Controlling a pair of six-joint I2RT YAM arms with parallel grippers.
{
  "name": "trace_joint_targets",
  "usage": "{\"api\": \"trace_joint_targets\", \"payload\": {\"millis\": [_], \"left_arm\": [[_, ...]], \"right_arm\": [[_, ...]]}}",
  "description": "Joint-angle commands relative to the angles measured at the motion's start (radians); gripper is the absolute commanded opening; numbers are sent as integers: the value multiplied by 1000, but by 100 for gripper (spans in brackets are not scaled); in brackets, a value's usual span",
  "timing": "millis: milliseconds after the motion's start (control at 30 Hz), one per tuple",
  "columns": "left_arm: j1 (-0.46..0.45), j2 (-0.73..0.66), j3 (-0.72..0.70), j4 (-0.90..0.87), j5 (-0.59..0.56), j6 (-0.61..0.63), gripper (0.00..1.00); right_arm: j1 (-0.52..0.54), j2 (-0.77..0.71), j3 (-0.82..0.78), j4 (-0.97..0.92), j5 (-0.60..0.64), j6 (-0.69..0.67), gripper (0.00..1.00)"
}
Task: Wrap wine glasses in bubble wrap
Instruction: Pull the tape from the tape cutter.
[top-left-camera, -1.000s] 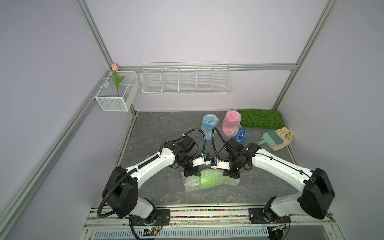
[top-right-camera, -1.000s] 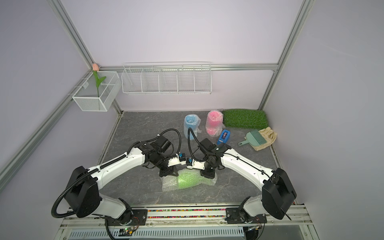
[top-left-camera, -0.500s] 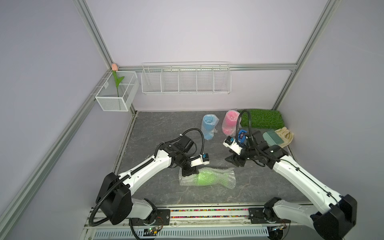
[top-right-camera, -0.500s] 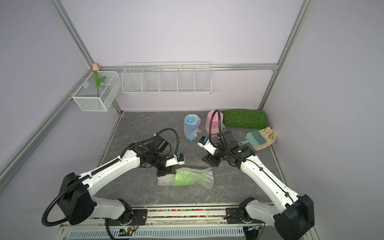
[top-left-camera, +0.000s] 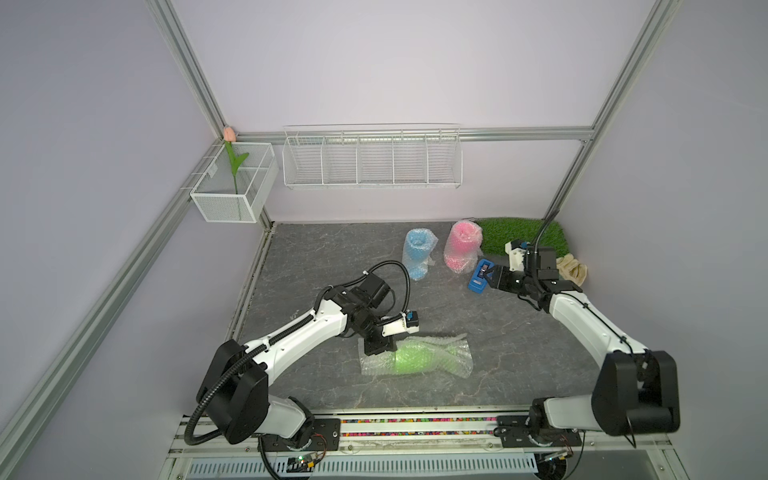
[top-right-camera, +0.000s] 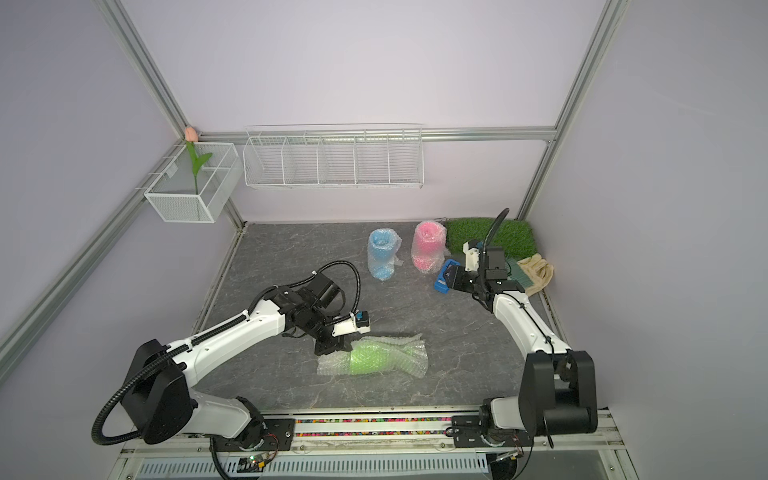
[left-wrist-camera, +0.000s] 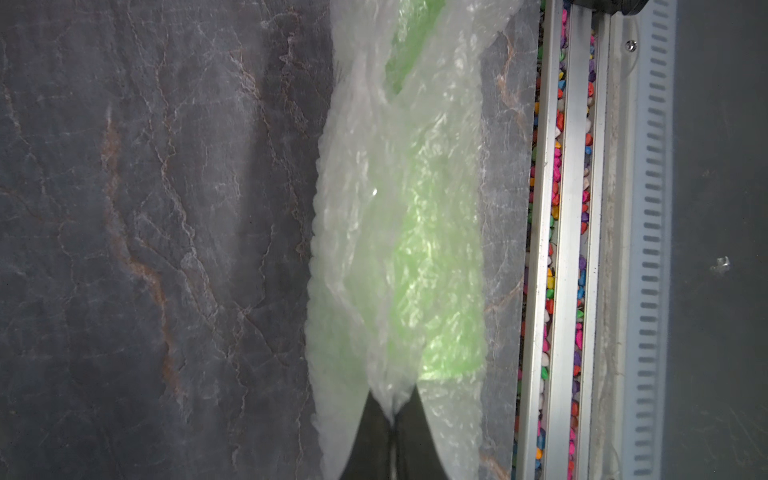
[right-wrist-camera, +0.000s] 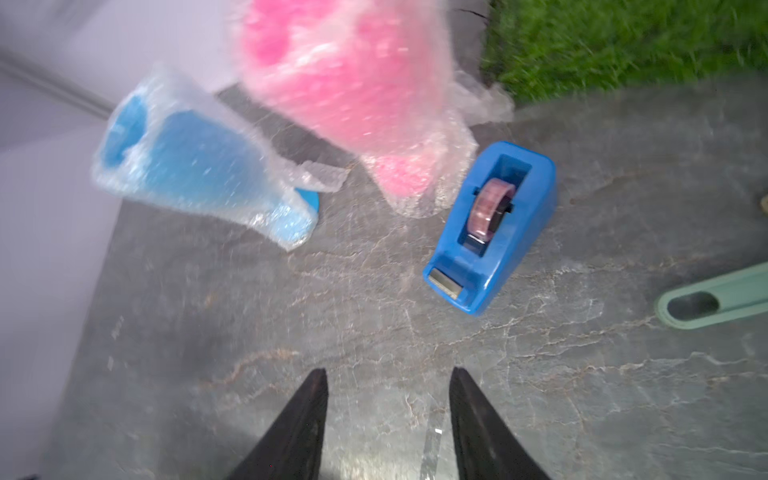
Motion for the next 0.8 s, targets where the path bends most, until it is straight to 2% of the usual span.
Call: {"api": "trace_joint_targets", "payload": {"millis": [0, 67, 267, 767], "left_arm": [[-5, 12, 12, -25, 19, 32, 0], [-6, 12, 11, -26, 19, 32, 0], [-6, 8, 8, -24, 19, 38, 0], [-6, 41, 18, -38, 26, 40, 0]], "right_arm": [[-50, 100, 27, 91, -198, 181, 48], [-72, 163, 48, 127, -265, 205, 46], [-118, 304, 40, 254, -311, 319, 35], [-119, 475, 13, 466, -403, 468, 30]]}}
